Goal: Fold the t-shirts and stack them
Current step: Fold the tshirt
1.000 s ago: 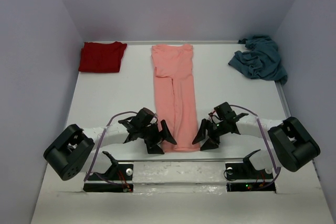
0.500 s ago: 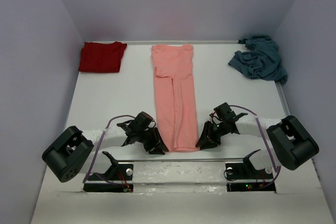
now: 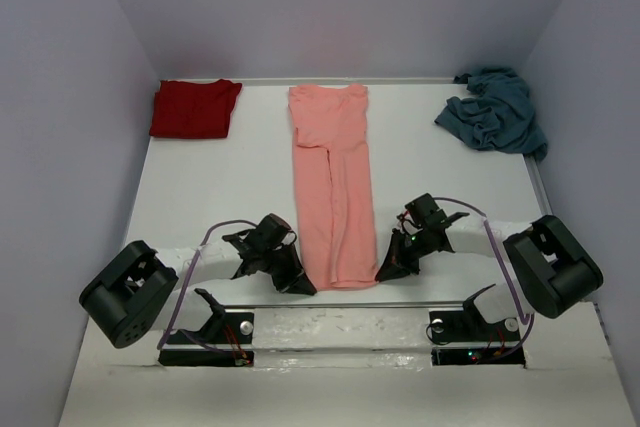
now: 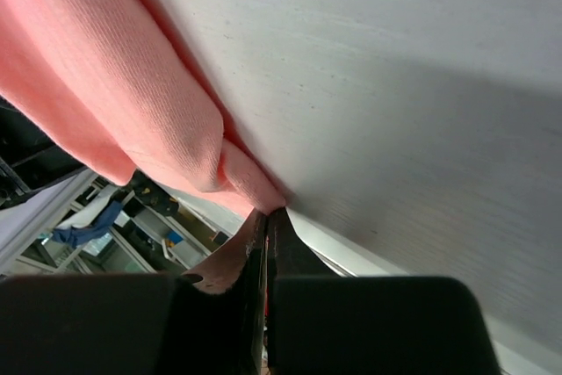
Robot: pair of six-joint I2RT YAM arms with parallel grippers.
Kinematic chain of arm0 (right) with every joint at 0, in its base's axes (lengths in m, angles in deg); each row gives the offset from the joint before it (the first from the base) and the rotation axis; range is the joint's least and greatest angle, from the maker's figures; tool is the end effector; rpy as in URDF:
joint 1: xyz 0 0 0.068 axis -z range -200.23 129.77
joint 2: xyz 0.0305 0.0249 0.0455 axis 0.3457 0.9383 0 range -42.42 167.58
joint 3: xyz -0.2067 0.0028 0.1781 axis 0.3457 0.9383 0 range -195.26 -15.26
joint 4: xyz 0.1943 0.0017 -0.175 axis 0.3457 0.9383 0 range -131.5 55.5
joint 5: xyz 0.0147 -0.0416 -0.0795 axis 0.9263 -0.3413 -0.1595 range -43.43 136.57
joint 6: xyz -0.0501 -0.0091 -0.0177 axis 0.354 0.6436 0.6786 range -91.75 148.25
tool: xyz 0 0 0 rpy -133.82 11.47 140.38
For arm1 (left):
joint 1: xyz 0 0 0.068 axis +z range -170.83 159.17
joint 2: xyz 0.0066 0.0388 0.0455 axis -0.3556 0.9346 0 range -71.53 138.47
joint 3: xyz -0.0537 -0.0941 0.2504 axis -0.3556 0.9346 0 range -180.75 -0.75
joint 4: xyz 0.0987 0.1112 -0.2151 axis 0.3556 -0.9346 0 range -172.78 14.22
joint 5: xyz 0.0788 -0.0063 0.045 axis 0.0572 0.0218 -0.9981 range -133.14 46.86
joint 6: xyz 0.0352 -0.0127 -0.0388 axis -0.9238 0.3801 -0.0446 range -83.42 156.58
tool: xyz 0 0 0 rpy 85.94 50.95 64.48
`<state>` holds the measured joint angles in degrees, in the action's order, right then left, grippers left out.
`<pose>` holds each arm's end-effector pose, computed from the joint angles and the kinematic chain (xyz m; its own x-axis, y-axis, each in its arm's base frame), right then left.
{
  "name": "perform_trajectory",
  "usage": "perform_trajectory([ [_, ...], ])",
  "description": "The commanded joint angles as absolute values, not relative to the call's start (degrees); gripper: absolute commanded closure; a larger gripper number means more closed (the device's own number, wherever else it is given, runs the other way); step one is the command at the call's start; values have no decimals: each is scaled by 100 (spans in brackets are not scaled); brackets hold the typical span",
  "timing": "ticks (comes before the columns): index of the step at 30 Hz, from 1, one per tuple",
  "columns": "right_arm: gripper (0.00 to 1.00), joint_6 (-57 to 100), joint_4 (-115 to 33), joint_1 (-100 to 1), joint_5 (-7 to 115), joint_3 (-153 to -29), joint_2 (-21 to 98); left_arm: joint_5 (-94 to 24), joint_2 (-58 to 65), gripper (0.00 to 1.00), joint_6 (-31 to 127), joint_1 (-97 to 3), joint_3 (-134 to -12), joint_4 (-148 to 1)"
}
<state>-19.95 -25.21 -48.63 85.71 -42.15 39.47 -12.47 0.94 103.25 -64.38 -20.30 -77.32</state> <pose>0.1698 0.1172 0.1124 -0.9631 0.1365 0.2319 0.2565 0.7265 0.6376 0.1302 -0.1489 0.1209 -0.9751 -0.1628 0.1509 -0.2217 0.6807 -0.6982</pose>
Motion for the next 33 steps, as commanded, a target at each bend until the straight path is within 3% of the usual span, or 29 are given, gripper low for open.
perform_trajectory([
  [1, 100, -1939, -2130, -4826, 8446, -4355, 3958, -1282, 28, 100, 10188, -6469, -2043, -7982],
  [15, 100, -1508, -873, -4826, 8279, -5023, 3492, -1458, 239, 100, 9766, -6460, -2781, -8650],
  [33, 100, -1165, -161, -4826, 7945, -6280, 3747, -1730, 318, 100, 9265, -6153, -4109, -9810],
])
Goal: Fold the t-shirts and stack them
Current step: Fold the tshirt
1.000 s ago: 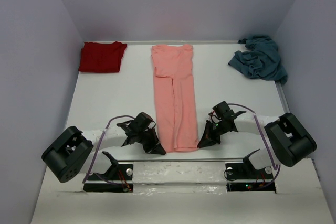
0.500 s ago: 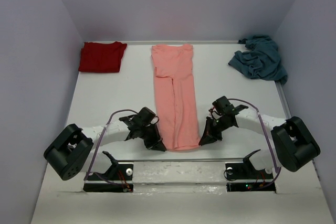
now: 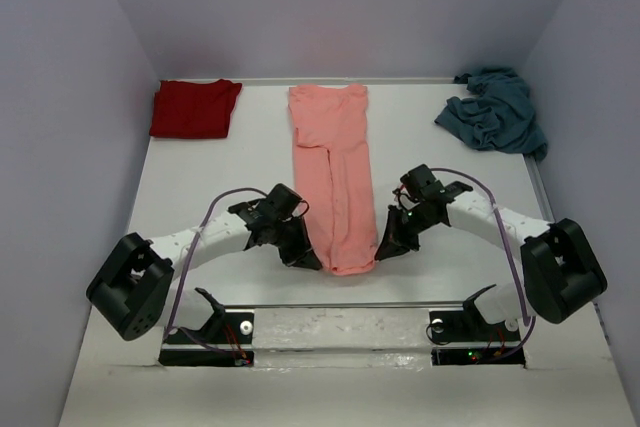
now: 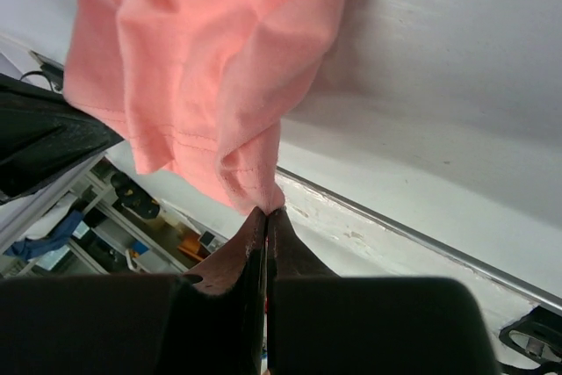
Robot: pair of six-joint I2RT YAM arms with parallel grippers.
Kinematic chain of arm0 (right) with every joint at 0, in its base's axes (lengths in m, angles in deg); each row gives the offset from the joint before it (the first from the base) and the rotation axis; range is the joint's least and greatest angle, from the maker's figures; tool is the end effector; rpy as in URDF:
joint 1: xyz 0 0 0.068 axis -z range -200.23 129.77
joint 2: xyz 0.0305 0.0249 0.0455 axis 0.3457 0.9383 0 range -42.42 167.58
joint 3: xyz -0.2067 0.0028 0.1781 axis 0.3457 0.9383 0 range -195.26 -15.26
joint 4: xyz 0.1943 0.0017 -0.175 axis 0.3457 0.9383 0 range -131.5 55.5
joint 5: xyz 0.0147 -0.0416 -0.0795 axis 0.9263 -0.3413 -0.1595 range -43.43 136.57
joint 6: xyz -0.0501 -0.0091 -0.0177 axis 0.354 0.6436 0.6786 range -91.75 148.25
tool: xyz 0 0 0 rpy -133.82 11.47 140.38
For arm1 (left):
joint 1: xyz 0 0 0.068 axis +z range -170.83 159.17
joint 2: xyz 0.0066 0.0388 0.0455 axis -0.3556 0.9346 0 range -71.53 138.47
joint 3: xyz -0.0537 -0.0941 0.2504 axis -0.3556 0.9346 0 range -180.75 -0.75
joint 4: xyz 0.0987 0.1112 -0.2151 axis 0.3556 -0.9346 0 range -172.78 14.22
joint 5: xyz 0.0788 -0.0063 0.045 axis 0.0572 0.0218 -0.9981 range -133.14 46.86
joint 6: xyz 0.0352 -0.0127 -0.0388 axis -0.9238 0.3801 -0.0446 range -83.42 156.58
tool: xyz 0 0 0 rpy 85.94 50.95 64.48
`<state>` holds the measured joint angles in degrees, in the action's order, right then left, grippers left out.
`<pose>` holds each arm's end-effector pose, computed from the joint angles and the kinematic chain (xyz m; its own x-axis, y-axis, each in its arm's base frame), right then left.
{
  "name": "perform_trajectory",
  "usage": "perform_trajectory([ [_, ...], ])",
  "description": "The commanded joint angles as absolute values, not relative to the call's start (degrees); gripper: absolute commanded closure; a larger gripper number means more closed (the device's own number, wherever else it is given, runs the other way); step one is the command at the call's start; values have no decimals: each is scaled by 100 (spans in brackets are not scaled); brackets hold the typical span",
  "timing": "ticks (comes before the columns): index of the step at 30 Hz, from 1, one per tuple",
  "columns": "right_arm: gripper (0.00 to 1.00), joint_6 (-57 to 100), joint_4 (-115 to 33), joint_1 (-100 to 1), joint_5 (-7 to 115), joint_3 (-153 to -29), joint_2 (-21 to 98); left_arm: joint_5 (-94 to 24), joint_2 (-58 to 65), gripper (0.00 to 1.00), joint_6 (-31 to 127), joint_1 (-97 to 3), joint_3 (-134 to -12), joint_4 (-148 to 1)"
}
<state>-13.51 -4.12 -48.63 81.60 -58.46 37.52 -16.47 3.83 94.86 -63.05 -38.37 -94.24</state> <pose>0.1965 0.1294 0.1758 -0.9825 0.0887 0.1636 0.1699 0.7863 0.5940 0.1690 -0.1750 0.1786 -0.9916 -0.1266 0.0247 -0.1105 0.7347 -0.6694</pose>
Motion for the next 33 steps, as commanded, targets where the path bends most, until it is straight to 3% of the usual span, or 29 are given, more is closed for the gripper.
perform_trajectory([
  [1, 100, -1148, -134, -4826, 7936, -6394, 3773, -1721, 283, 100, 9248, -6109, -4144, -9862],
  [33, 100, -172, 824, -4194, 7857, -9004, 5522, -1677, 1583, 100, 7859, -4737, -5910, -10856],
])
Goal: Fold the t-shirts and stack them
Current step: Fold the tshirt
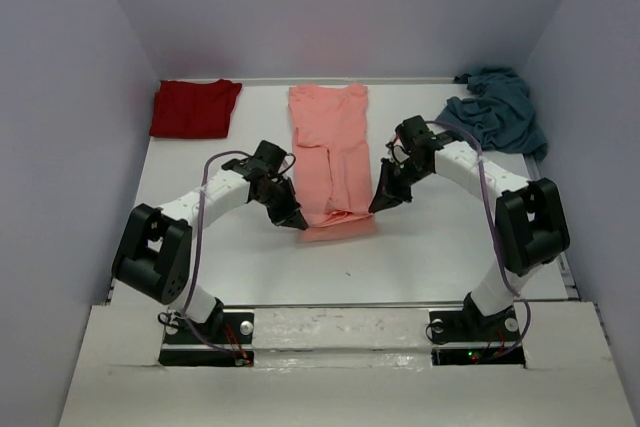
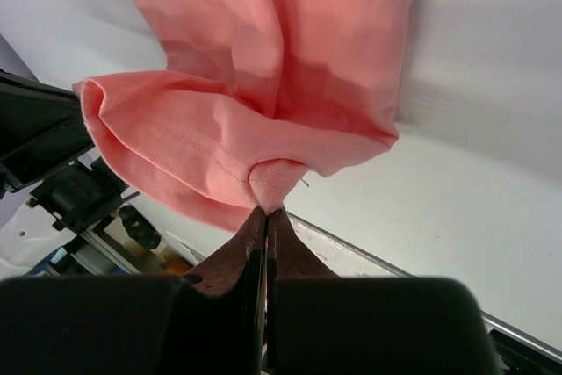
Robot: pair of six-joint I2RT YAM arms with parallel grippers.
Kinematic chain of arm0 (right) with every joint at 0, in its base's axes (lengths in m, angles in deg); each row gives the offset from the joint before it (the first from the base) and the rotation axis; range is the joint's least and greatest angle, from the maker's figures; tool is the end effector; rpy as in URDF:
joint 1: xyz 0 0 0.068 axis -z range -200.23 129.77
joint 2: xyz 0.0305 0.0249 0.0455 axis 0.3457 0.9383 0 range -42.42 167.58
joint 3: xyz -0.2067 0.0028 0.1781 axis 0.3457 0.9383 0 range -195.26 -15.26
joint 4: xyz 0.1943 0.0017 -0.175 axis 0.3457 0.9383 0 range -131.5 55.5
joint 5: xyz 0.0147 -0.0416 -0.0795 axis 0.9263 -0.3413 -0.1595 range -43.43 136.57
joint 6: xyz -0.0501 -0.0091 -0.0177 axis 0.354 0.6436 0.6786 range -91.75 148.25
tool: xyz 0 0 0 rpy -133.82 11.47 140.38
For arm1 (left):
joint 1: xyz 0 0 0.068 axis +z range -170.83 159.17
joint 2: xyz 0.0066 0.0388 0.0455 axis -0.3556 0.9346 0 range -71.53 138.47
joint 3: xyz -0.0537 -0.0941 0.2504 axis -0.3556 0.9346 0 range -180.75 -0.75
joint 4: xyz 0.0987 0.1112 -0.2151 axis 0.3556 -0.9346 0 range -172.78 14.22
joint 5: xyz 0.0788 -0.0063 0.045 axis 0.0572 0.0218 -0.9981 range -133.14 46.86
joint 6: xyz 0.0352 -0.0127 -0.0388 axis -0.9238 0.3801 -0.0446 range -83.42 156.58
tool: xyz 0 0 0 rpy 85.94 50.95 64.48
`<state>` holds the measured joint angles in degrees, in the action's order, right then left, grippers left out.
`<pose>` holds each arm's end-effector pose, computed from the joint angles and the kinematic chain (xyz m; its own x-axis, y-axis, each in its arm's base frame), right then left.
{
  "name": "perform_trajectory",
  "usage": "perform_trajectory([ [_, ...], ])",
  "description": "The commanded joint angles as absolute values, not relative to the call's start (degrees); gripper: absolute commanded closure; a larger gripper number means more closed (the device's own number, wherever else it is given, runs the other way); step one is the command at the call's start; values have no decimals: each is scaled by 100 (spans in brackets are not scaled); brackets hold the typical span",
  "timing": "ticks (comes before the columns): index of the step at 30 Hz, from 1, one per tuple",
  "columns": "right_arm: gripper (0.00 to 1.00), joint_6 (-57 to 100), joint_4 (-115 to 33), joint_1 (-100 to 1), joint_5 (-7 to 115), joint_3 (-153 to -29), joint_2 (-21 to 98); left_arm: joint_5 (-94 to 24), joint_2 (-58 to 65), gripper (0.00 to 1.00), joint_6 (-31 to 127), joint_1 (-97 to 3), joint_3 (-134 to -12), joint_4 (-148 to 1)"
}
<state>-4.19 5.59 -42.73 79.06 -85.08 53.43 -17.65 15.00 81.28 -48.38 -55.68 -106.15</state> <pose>0.2917 0.1414 0.2230 -0.9966 0.0769 0.0307 0.0802 0.8038 0.5895 0.2536 -0.1497 0.2061 -0.9761 -0.2069 -0.0669 -0.1262 0.7895 -0.6006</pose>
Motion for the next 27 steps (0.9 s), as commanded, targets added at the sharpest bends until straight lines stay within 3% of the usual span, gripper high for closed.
perform_trajectory([
  [1, 100, -154, 842, -4194, 7857, -9066, 5575, -1660, 1619, 100, 7815, -4711, -5954, -10882],
  [27, 100, 452, 1791, -3736, 7936, -11149, 6885, -1932, 2928, 100, 7209, -4228, -8150, -11778],
])
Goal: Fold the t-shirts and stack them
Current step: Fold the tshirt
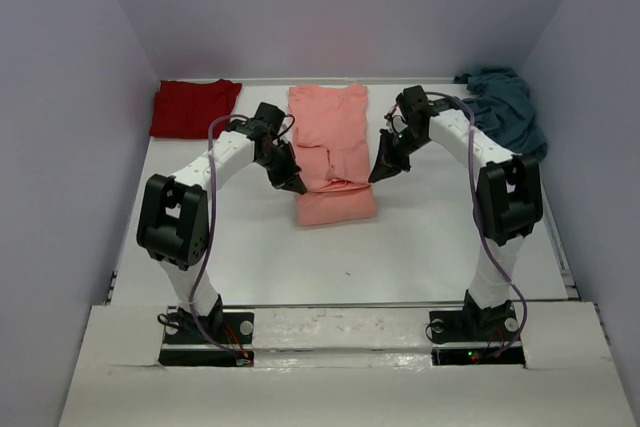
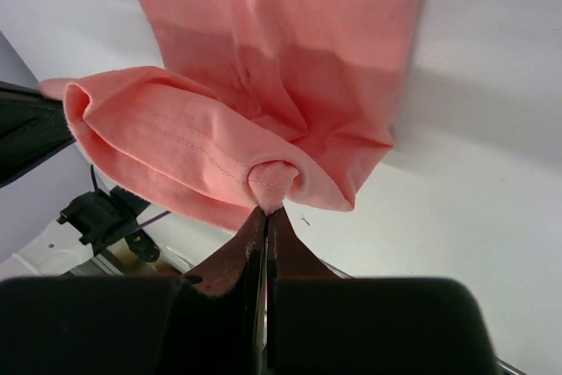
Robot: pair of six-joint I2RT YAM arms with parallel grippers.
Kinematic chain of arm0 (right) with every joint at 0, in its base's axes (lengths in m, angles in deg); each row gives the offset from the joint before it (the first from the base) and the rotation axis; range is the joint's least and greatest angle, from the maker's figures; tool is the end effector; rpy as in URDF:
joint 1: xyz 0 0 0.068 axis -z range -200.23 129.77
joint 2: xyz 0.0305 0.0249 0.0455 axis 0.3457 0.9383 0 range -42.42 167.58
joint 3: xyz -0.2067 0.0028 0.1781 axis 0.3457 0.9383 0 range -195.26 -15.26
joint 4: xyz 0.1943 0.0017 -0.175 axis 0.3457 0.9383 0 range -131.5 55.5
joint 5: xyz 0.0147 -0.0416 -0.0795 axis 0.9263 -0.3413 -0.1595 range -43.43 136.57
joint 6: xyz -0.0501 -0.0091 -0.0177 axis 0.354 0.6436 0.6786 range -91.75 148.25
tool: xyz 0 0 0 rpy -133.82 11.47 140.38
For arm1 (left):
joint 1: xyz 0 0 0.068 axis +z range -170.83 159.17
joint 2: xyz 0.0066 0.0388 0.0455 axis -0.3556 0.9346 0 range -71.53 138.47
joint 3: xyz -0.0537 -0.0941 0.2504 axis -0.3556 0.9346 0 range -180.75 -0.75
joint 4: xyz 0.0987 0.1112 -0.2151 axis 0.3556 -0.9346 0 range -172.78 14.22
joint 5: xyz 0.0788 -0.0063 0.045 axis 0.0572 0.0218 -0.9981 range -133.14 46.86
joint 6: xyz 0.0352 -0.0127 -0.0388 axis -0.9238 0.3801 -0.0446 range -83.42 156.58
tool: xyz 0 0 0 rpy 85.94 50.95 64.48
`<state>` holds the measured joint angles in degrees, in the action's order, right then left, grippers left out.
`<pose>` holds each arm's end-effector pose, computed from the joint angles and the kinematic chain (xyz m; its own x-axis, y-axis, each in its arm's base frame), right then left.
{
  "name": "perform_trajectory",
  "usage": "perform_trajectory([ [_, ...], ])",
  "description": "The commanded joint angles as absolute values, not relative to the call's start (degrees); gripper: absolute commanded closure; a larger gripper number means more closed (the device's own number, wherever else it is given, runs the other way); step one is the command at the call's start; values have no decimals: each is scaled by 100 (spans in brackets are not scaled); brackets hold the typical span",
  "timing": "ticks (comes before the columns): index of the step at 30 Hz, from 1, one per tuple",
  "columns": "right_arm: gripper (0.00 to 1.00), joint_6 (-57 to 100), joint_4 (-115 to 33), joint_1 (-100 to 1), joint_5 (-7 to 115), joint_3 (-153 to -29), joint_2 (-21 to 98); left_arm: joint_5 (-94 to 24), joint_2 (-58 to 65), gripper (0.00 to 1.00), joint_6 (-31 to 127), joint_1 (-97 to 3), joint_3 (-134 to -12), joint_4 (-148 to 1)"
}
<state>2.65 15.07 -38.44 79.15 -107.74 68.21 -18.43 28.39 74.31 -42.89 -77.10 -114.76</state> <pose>0.3664 0.1406 0.2410 -0.9984 0.0548 -0.0132 0.0369 0.8122 0.5822 0.3309 -0.1502 0.2363 -0.9685 -0.2073 -0.1376 -0.0921 0.8126 -0.5756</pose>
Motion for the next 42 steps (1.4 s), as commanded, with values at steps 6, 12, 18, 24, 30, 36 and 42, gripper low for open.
perform_trajectory([
  [6, 100, 531, 1914, -3684, 7971, -11501, 7166, -1967, 3271, 100, 7059, -4140, -8669, -11990],
  [12, 100, 558, 1984, -3631, 7936, -11869, 7447, -1941, 3482, 100, 6971, -4061, -8855, -12069],
  [18, 100, 514, 2028, -3631, 7909, -12230, 7719, -1924, 3631, 100, 6901, -3990, -8951, -12087],
  [24, 100, 435, 2063, -3631, 7901, -12678, 8001, -1924, 3807, 100, 6787, -3929, -9127, -12174],
  [30, 100, 408, 2151, -3631, 7883, -12986, 8177, -1959, 3992, 100, 6690, -3841, -9478, -12341],
  [36, 100, 399, 2195, -3631, 7813, -13171, 8291, -1976, 4141, 100, 6602, -3762, -9742, -12447],
  [42, 100, 373, 2195, -3517, 7769, -13373, 8396, -1976, 4422, 100, 6523, -3726, -10146, -12570],
])
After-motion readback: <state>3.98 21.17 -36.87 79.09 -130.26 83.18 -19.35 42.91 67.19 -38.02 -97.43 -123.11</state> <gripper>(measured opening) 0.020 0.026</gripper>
